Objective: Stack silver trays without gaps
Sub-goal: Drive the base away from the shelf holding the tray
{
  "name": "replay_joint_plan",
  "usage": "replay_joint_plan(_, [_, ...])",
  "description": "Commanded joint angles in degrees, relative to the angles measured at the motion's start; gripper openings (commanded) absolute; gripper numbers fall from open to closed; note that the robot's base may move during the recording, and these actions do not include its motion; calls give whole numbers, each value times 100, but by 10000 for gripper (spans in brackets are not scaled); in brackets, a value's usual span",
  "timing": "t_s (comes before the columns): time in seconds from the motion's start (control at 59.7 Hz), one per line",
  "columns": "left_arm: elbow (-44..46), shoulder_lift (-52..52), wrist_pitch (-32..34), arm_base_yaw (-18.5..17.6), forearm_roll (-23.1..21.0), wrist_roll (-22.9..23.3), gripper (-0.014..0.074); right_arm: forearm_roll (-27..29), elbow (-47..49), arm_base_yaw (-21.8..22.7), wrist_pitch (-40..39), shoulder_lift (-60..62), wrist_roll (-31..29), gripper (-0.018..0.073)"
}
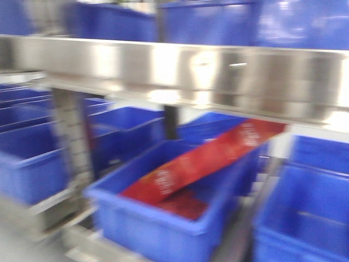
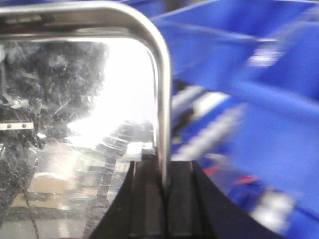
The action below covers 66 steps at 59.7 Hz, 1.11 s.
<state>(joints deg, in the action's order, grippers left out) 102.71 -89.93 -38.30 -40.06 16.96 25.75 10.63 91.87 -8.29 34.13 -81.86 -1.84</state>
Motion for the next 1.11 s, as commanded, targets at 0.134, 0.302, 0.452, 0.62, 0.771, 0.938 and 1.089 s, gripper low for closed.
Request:
replay_joint_plan(0.134, [43,42,477,-121,-313,-9,-19,373,65,-104,-293,20,-9,-80])
replay_joint_plan(0.302, [43,42,477,-121,-313,-9,-19,373,65,-104,-293,20,-9,-80])
replay_joint_plan(0.452, [43,42,477,-121,-313,-9,-19,373,65,-104,-293,20,-9,-80])
replay_joint_plan(0.62, [43,42,477,-121,-313,-9,-19,373,65,-104,-293,20,-9,-80])
replay_joint_plan(0.771, [43,42,477,-121,-313,-9,-19,373,65,-104,-293,20,-9,-80])
replay_joint_plan(0.938, [43,42,477,-121,-313,-9,-19,373,65,-104,-293,20,-9,-80])
replay_joint_plan(1.089, [43,42,477,-121,-313,-9,-19,373,65,-104,-293,20,-9,-80])
